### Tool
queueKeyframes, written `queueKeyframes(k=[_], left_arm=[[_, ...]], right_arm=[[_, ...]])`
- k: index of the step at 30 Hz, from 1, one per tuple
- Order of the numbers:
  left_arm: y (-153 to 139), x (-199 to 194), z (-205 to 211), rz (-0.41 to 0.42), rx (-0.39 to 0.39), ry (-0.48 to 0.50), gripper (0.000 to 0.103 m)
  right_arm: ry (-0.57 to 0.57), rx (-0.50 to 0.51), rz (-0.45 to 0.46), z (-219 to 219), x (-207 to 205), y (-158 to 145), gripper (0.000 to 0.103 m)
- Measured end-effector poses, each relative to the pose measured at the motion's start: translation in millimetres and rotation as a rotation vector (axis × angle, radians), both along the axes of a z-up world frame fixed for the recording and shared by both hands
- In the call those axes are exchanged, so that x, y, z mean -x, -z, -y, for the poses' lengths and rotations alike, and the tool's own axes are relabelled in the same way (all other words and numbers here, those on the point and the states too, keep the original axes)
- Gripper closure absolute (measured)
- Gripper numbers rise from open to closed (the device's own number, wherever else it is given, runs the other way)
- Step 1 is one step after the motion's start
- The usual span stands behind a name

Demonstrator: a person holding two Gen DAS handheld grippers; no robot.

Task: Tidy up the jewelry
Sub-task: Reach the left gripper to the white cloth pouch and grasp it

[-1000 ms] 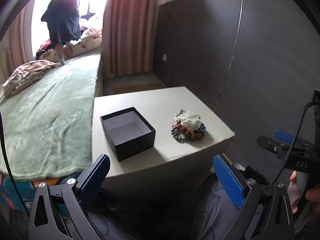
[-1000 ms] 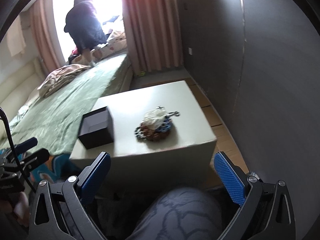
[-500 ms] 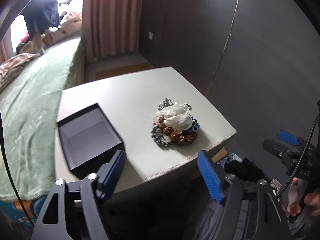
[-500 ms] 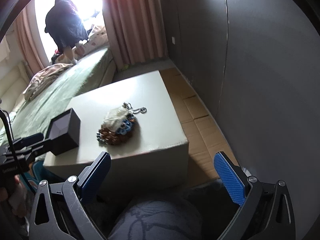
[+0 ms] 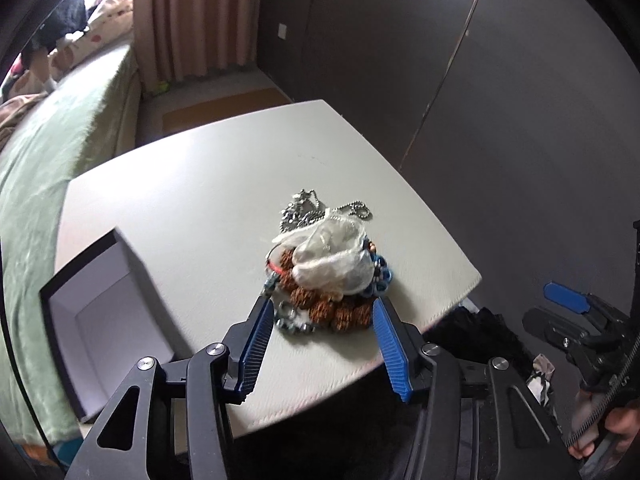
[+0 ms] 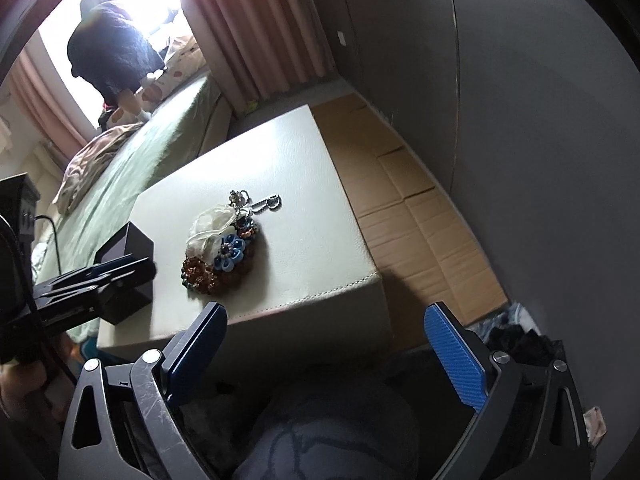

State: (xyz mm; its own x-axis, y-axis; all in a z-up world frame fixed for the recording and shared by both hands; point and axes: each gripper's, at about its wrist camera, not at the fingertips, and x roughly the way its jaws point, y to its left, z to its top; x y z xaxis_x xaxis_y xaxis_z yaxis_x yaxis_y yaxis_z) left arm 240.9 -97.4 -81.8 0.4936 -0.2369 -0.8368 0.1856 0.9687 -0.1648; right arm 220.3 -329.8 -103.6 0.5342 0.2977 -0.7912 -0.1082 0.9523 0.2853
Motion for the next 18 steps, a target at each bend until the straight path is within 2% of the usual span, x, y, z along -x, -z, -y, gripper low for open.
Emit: queueKeyframes(k=[5,11,12,14,15,16,18], left_arm=[[10.7,-30.6,7.5,-0.053,-0.018,0.015,0.050],[27.1,-51.3,17.5,-0.099,-0.023,0.046,0.051],[28.7,-53.7,18.1,-0.100,-0.007,0.051,0.055],[31.6,-56.7,21.1,-0.108,0.014,0.070,0.088],[34.0,-58.4,22.5,-0.119,0.014,0.079,0.096],[34.6,-58.6,22.0,-0.123,0.016,0.080,0.101],[29.3,-55.7,16.8,-0.102,0.061,0.083,0.102]], right_arm=[[-0.002,-0.021,-0.067,-1.7,-18.9,2.7,0.005],[-0.013,-0.027,-0.101,-2.1,-29.3,0.7,0.005],[-0.014,-0.030,-0.105,-2.2,-30.4,0.5,0.005],[-0.016,-0.033,-0.114,-2.8,-33.9,1.2,0.005],[-0.017,-0.033,-0.121,-3.7,-35.4,1.8,0.005],[-0.018,-0.034,-0.128,-4.4,-37.3,2.2,0.005],[-0.023,-0.038,-0.137,-6.6,-41.2,2.8,0.005]])
